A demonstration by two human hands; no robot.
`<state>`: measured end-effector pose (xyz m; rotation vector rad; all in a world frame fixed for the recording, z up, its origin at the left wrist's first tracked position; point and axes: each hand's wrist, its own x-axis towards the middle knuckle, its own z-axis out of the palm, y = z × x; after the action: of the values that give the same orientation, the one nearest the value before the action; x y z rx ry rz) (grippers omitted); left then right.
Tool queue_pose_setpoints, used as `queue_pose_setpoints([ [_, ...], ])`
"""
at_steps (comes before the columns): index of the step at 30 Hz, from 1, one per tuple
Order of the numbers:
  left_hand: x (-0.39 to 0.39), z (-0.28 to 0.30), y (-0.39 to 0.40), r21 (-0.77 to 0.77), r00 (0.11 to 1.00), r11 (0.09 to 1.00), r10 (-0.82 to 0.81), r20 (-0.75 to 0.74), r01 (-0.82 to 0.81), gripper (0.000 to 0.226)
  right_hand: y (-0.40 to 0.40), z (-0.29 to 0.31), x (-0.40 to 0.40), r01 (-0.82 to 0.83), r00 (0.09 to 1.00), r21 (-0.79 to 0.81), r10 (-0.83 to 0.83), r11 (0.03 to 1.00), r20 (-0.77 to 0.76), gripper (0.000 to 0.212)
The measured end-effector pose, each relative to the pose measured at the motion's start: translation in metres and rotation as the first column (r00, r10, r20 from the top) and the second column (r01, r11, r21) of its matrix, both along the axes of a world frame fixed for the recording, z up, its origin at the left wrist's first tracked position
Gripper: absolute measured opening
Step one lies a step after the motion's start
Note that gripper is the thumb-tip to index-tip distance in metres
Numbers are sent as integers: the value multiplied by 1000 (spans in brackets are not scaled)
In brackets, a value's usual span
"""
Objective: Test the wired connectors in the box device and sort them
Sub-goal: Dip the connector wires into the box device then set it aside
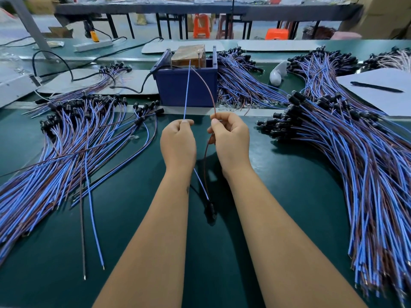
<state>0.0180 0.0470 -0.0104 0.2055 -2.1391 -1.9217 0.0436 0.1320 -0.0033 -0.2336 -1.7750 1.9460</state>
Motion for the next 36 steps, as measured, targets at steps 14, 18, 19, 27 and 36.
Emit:
queue_pose_setpoints([
  [14,1,3,-4,137,994,985,108,0,-107,28,5,0,-2,88,995,-35,-86,996,58,21],
  [18,0,6,-7,223,986,961,167,1,-163,29,8,-1,-4,127,988,-76,-119,989,101,21],
  [19,0,7,-7,229,985,959,173,1,-169,29,8,-1,-4,131,987,-78,-123,988,100,21],
  [27,1,9,-7,282,967,931,253,-40,-232,30,8,-2,-5,134,986,-68,-127,989,104,18],
  [36,-1,6,-8,218,980,958,196,-19,-188,30,10,-5,-8,127,985,-36,-121,991,124,17],
])
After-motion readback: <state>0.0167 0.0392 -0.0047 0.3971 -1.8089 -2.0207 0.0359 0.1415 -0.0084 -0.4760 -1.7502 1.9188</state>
